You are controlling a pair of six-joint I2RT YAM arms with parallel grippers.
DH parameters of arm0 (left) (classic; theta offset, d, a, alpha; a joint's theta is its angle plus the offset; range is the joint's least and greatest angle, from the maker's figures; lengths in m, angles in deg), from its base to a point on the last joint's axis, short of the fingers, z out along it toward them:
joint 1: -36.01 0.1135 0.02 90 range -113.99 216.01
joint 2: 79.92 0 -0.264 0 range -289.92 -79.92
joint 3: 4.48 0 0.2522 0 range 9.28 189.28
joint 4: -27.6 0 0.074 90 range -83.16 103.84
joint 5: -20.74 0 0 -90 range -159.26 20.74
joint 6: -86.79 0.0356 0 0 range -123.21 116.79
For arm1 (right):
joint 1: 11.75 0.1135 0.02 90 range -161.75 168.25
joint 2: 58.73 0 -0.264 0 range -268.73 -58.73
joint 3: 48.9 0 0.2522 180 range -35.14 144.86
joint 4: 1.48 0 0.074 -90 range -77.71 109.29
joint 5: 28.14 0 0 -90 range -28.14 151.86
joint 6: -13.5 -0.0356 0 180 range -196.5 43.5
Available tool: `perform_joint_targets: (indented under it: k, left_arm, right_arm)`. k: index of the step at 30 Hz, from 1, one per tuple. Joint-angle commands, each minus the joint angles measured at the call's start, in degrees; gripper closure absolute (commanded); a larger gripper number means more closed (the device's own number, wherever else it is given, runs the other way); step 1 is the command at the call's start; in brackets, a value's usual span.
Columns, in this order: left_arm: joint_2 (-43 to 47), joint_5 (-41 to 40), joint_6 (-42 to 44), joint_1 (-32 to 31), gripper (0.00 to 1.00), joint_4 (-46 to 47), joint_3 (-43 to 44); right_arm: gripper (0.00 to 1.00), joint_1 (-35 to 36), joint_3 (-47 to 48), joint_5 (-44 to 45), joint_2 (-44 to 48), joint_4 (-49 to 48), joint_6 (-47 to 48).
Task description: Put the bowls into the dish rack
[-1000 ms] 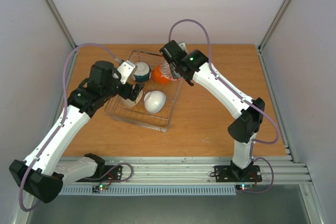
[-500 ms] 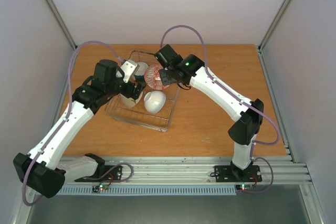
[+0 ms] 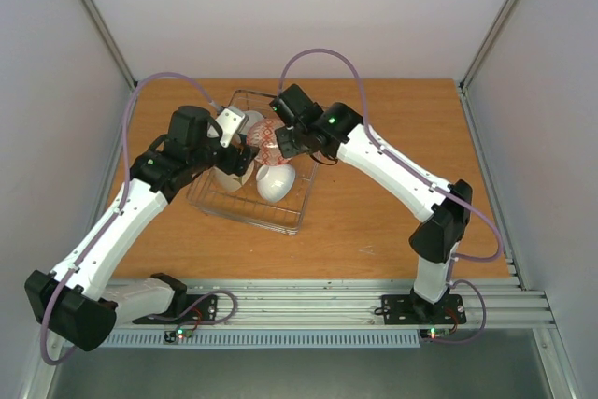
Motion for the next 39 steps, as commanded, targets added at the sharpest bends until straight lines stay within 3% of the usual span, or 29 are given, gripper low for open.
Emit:
perform_joint_targets:
  k: [1,5,9,18,28,30,37,39]
  left_arm:
    - [-0.14,0.84,-0.13,0.32,0.15,3.10,0.06]
    - [-0.06,1.18,-0.02,0.32,0.22,3.06,0.01]
    - [-0.01,1.44,0.16,0.32,0.39,3.05,-0.08]
    - [0.06,1.81,0.30,0.32,0.98,2.89,-0.19]
    - [1.33,5.99,0.97,0.32,1.00,3.54,-1.34]
    - [1.48,7.22,1.25,0.32,1.00,3.48,-1.48]
    - [0.85,15.52,2.09,0.32,1.00,2.62,-1.65]
    - [0.38,19.01,2.18,0.32,0.99,2.20,-1.58]
  right_arm:
    - [0.99,1.64,-1.41,-1.18,4.12,-3.81,-1.55]
    - [0.99,2.73,-3.27,-1.98,5.49,-5.27,-2.02]
    - [0.99,3.76,-4.14,-2.17,6.25,-6.10,-2.28]
    - [0.99,4.84,-6.00,-3.46,7.89,-7.83,-2.40]
    - [0.97,5.38,-11.75,-3.98,11.77,-12.45,-1.25]
    - [0.89,5.33,-13.86,-3.98,13.52,-14.18,-0.55]
    - [0.36,5.34,-23.20,-7.16,21.83,-22.57,5.48]
    - [0.27,5.29,-25.23,-8.16,24.06,-24.00,6.63]
